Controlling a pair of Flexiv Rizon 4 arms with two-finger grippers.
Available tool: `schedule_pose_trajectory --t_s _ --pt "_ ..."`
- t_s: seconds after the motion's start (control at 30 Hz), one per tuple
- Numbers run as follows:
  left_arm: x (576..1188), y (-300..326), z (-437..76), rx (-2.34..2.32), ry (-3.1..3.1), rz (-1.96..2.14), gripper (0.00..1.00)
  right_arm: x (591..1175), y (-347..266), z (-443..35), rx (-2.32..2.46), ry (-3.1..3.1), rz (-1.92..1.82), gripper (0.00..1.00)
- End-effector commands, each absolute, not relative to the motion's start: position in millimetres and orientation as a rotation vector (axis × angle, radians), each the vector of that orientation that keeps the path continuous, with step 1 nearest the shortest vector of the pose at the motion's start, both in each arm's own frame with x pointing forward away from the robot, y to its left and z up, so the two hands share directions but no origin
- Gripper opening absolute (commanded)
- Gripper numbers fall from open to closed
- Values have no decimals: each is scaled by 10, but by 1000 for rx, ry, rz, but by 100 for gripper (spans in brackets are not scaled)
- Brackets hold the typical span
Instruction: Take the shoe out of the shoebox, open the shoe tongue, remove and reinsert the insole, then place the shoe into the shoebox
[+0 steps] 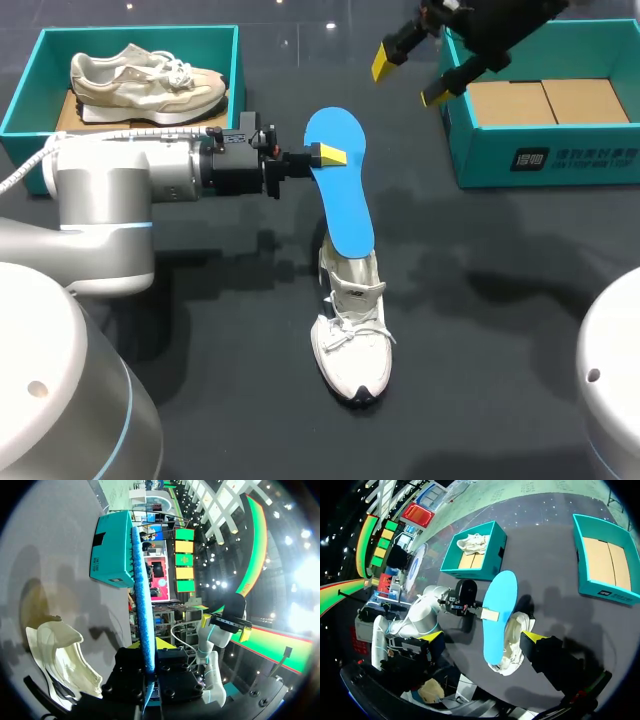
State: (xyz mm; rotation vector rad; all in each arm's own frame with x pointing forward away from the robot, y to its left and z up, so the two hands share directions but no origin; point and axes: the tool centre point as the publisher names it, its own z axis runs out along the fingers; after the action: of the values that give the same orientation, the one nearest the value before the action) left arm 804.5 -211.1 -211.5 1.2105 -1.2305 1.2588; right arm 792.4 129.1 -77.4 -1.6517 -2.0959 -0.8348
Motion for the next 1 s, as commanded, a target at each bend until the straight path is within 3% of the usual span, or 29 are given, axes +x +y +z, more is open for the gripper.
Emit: schedule_pose_trajectory --t_s 0.03,1.0 --pt "8041 -2106 -2119 1210 -1231 1259 0 7932 1416 -797 -1757 -2162 -696 100" --pt "8041 -2106 -2119 1210 -1231 1259 0 7833 2012 -845 -2059 -2404 -384 100"
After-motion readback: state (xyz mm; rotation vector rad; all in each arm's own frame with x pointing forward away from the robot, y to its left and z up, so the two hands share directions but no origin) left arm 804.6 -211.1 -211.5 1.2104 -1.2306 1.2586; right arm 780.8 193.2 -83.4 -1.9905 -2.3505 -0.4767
